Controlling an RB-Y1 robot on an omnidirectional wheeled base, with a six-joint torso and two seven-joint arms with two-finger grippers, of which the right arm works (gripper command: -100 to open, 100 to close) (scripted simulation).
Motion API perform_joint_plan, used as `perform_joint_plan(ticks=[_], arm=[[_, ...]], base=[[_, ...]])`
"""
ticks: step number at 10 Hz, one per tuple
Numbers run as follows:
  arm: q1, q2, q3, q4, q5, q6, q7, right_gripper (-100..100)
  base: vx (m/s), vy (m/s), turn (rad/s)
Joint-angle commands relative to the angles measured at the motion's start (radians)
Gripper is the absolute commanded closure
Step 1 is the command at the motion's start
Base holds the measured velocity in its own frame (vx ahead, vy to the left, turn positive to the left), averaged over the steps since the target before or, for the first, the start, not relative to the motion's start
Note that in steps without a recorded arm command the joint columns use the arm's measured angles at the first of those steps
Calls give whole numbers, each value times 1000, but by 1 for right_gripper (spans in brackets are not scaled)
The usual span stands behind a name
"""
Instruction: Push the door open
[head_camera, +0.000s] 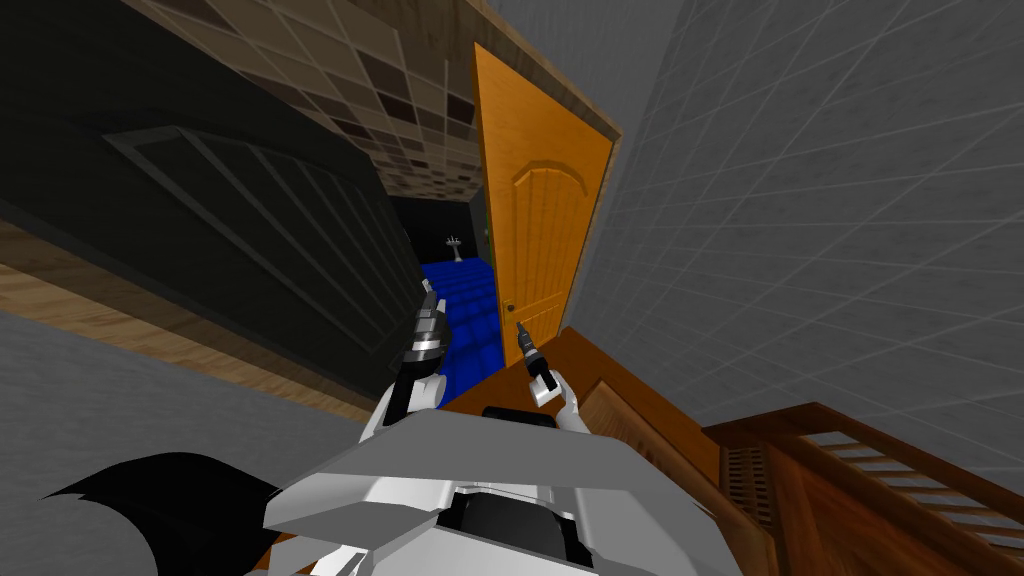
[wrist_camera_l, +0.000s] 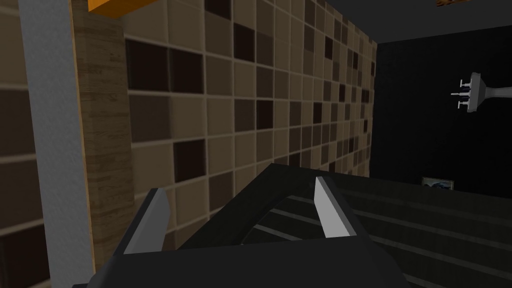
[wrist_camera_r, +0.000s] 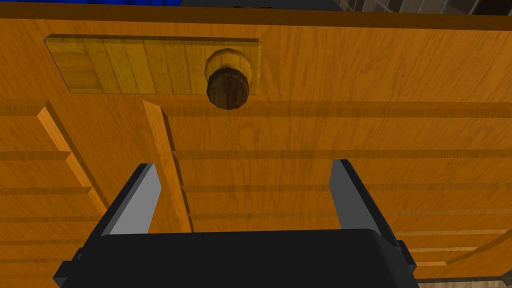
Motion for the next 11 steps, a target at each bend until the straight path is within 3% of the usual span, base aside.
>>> perform_joint_plan(ticks=[1,2,3,11], arm=[[0,0,0,0,0,0,0,-100],[0,0,0,0,0,0,0,-100],[-3,-14,15,4,-3,5,-11,-100],[-4,-17,20,6,-5,7,-14,-100]], base=[[0,0,0],[6,0,-1],[20,-6,-49],[6,-1,-5]])
